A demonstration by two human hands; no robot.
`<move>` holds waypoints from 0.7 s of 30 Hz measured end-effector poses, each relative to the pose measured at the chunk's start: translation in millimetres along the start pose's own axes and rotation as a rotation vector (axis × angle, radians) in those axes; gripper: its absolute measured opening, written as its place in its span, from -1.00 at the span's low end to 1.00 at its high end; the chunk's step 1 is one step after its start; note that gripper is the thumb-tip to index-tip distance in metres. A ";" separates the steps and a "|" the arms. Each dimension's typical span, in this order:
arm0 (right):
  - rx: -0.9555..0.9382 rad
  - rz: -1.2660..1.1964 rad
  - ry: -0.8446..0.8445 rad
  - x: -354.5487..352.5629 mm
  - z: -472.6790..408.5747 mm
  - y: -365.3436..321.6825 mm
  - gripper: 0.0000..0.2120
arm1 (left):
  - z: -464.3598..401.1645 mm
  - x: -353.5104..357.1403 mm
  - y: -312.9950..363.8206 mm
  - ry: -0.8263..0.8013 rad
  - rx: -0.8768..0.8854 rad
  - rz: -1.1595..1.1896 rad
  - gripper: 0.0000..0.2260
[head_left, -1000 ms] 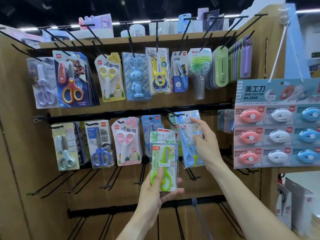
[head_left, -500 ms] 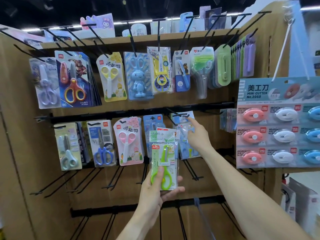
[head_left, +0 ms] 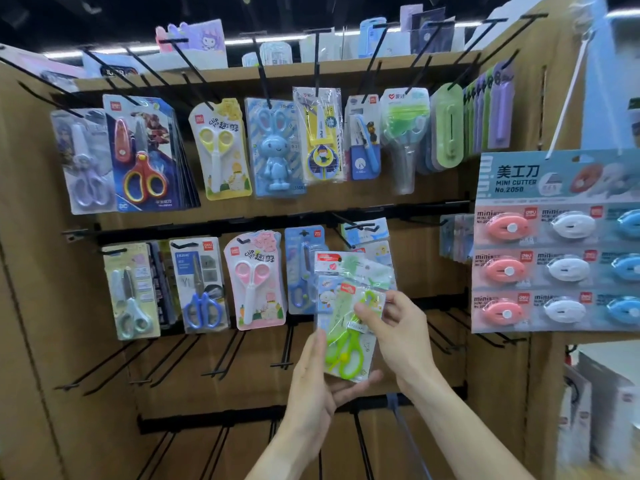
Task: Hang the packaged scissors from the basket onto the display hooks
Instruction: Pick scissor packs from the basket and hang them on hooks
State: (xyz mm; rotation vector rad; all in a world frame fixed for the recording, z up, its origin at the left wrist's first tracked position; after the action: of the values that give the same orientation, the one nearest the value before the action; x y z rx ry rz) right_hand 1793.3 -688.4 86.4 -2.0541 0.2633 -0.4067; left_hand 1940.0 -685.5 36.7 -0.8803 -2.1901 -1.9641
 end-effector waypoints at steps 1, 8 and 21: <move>-0.010 -0.023 0.014 -3.6 -0.7 -1.0 -0.80 | -0.8 -0.5 -0.8 0.003 -0.002 -0.005 -0.65; -0.170 -0.038 0.059 -19.1 -23.7 -35.2 -0.42 | 0.0 -2.8 -0.3 0.019 -0.006 0.052 -0.76; -0.251 0.256 -0.047 -11.4 -67.8 -50.2 -0.51 | 1.8 -14.1 2.5 0.051 0.001 0.022 -0.76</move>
State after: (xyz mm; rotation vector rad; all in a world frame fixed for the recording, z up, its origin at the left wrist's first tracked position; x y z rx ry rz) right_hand 1757.3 -713.9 159.2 -2.2343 0.5661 -0.1738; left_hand 1953.4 -688.8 32.7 -0.8409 -2.1436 -1.9533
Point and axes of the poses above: each hand's wrist, its own z-axis away from the middle knuckle, its own x-axis out of the palm, y = z × x, the point moved 9 cm from there along -z, towards the middle knuckle, and after that the axes turned 1 degree about -x, right-handed, at the moved point
